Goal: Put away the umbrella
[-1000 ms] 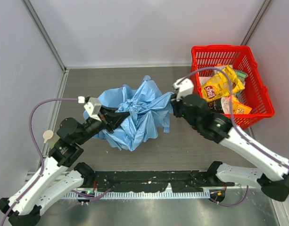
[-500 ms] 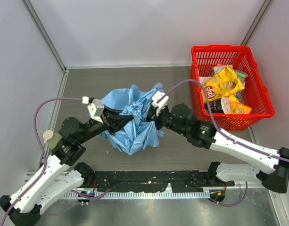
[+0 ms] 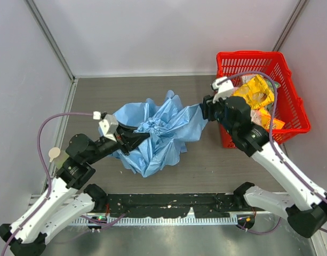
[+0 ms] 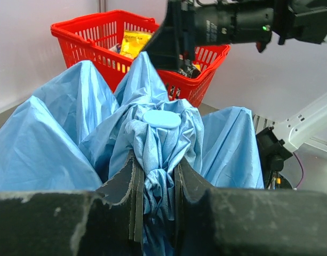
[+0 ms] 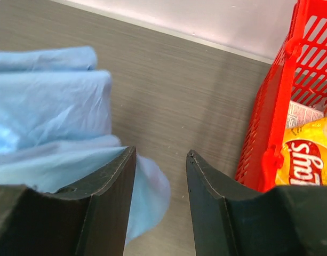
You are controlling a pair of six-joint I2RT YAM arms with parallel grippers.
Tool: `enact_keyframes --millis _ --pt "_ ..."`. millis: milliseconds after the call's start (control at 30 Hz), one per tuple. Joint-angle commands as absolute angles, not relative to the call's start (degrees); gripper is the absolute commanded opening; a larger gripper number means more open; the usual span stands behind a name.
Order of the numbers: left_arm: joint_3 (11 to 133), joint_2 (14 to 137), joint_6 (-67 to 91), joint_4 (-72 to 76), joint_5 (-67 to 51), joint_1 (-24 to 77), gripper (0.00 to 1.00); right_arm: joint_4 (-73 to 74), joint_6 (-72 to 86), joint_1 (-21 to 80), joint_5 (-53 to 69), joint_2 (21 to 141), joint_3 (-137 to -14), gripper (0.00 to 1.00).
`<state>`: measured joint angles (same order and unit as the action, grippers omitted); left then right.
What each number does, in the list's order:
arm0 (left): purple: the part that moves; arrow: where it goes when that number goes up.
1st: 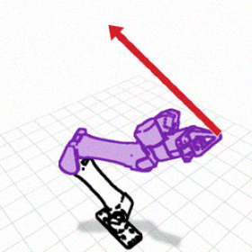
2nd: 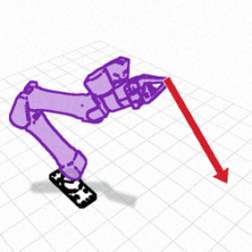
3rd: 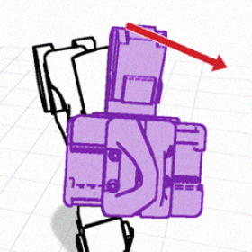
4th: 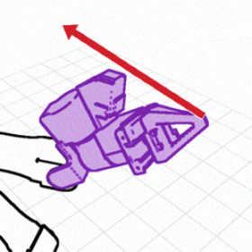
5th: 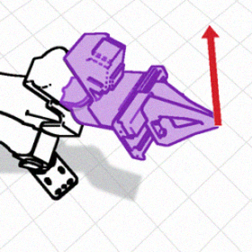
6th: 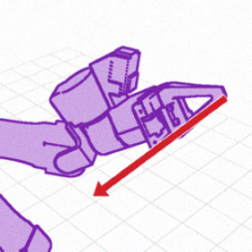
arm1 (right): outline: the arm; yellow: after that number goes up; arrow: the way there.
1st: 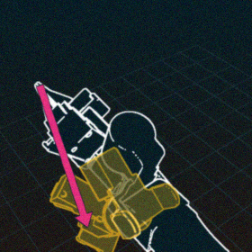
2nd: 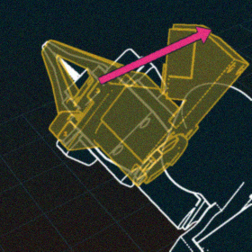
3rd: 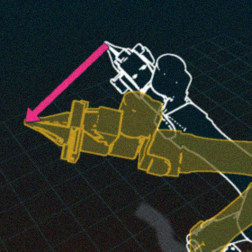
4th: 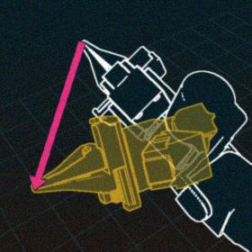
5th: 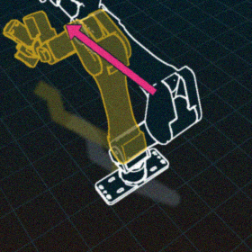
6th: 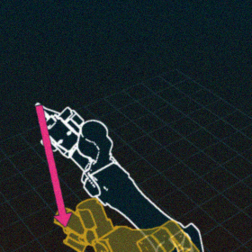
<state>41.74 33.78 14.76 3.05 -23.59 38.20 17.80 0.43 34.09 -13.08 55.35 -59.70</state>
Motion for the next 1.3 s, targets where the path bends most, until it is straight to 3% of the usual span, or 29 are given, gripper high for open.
enact_keyframes --millis 0,133,200,500,633,800,933,1000,1067,1133,1200,1267 --pt "43.68 33.48 14.76 7.56 -24.0 38.41 0.0 11.71 0.7 31.47 -11.69 61.77 -64.78 0.48" --pt "43.33 34.63 18.7 11.06 -19.53 38.32 0.0 4.33 1.66 32.08 -1.36 68.71 -65.92 0.43" --pt "42.89 35.94 21.52 14.75 -18.98 38.32 0.0 0.29 1.24 37.32 2.54 70.56 -64.52 0.43" --pt "43.07 45.08 32.51 25.49 -14.25 38.32 0.0 -5.64 6.15 50.62 5.19 83.05 -76.26 0.43" --pt "43.24 44.48 36.2 21.2 -8.81 38.41 0.0 7.45 6.84 45.45 -8.32 81.66 -81.11 0.51" --pt "42.28 40.35 41.83 10.48 7.01 38.41 0.0 32.83 3.18 38.67 -28.71 80.42 -88.68 0.62" --pt "41.92 38.76 43.68 5.81 13.44 38.41 0.0 37.61 0.88 38.5 -36.56 74.54 -87.8 0.68" --pt "41.66 38.15 43.68 5.36 14.5 38.41 0.0 38.93 2.45 38.58 -31.93 69.46 -87.02 0.69" --pt "41.49 37.71 43.68 5.8 14.15 38.41 0.0 37.45 4.12 38.58 -19.56 65.68 -84.21 0.74" --pt "41.75 37.7 43.33 6.59 12.32 38.32 0.0 34.64 5.0 38.58 6.03 63.04 -79.13 0.75" --pt "41.92 37.79 43.16 7.12 10.29 38.32 0.0 30.43 7.28 38.58 21.36 60.92 -74.74 0.79" --pt "41.4 37.88 43.24 8.78 8.53 38.41 0.0 26.81 9.13 38.67 27.13 60.65 -71.91 0.8"
